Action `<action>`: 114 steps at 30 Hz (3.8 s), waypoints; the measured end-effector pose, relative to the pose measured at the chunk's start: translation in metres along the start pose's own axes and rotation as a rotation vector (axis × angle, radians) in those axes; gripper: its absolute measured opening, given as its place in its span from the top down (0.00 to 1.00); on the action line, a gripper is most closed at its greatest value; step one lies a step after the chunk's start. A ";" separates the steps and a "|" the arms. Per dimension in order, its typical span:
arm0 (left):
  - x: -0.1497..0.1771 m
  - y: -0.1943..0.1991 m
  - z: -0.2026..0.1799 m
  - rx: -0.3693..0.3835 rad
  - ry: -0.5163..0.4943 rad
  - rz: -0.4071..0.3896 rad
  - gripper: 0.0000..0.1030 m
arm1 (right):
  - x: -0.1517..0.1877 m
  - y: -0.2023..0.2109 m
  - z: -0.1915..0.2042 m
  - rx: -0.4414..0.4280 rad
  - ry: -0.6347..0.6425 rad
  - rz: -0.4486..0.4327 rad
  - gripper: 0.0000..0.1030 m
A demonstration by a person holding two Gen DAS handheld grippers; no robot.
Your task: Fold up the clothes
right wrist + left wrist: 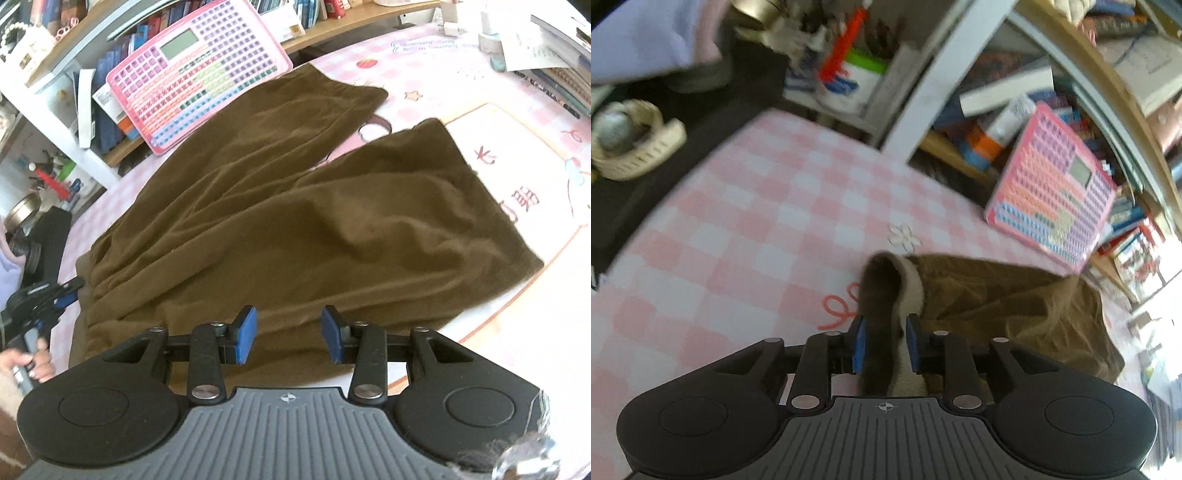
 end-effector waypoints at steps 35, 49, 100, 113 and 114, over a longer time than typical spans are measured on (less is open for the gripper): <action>0.168 0.126 -0.166 -0.238 0.043 -0.119 0.45 | -0.036 -0.003 -0.168 0.025 0.392 0.046 0.43; 0.172 0.141 -0.156 -0.276 0.088 -0.140 0.45 | -0.030 -0.006 -0.141 -0.035 0.527 0.034 0.93; 0.106 0.121 -0.070 -0.449 0.072 -0.209 0.47 | -0.038 -0.002 -0.142 0.072 0.548 -0.031 0.79; 0.088 0.127 -0.057 -0.241 0.142 -0.189 0.98 | -0.020 -0.004 -0.146 0.190 0.531 -0.003 0.80; 0.093 0.127 -0.051 -0.249 0.142 -0.169 0.98 | -0.019 -0.004 -0.146 0.195 0.530 -0.002 0.79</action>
Point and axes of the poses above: each gripper's, at about its wrist camera, not at the fingertips, and y roughly against the way its jaws point, z to its left, x to its underside, the point moved 6 cm from there along -y, roughly the way its jaws point, and after that the axes turned 7 degrees about -z, right-handed, at the moved point
